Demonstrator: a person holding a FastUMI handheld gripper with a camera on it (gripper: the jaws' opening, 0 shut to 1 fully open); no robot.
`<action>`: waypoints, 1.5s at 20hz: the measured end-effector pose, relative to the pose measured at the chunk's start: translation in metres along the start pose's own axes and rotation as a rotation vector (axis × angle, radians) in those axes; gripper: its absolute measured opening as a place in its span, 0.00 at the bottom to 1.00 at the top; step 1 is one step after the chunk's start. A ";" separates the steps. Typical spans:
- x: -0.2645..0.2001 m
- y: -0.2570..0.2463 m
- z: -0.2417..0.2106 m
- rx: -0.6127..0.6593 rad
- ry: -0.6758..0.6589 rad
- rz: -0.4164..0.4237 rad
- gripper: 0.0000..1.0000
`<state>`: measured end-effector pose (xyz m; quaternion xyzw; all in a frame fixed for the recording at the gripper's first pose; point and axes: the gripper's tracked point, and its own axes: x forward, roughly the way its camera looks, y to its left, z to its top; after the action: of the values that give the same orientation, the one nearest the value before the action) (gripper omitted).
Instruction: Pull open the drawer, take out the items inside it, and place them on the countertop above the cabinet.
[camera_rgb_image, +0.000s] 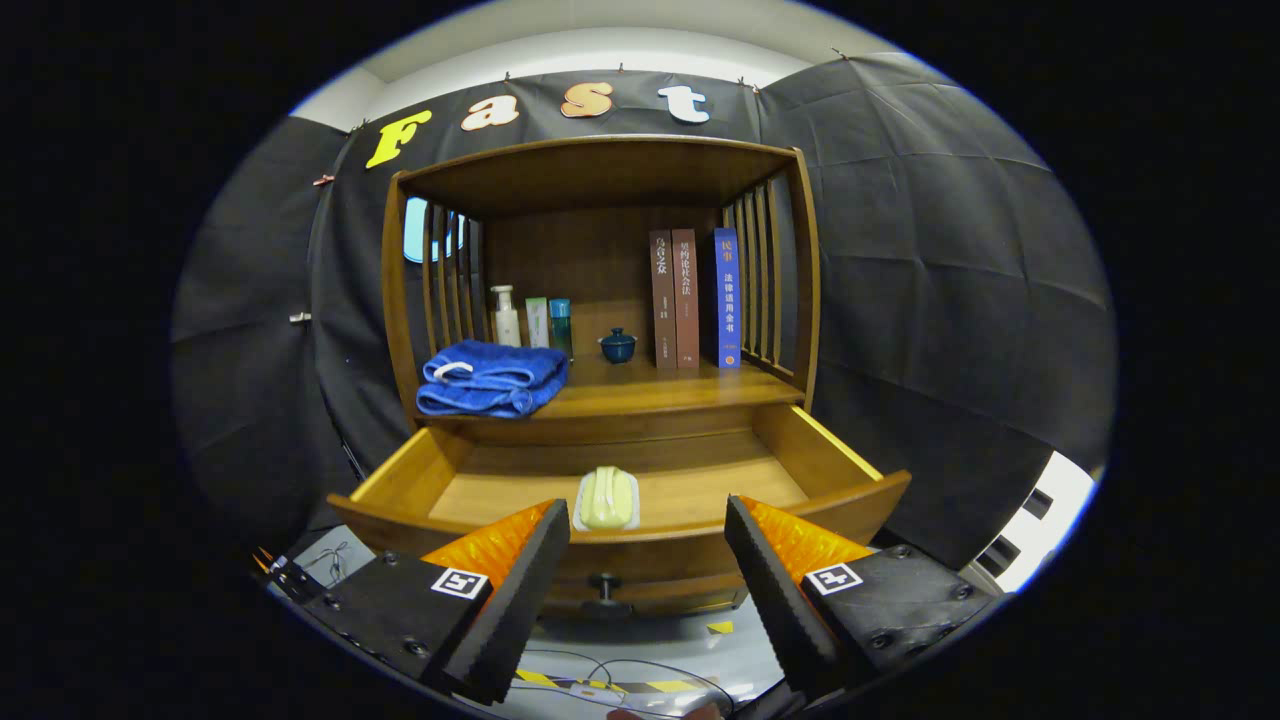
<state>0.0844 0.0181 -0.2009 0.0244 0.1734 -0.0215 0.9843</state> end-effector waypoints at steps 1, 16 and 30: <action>0.009 0.003 0.008 -0.004 0.032 0.006 0.99; 0.186 0.042 -0.057 -0.026 0.617 0.025 1.00; 0.207 0.041 -0.107 -0.047 0.728 -0.003 0.23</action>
<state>0.2446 0.0584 -0.3709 0.0075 0.5129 -0.0090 0.8584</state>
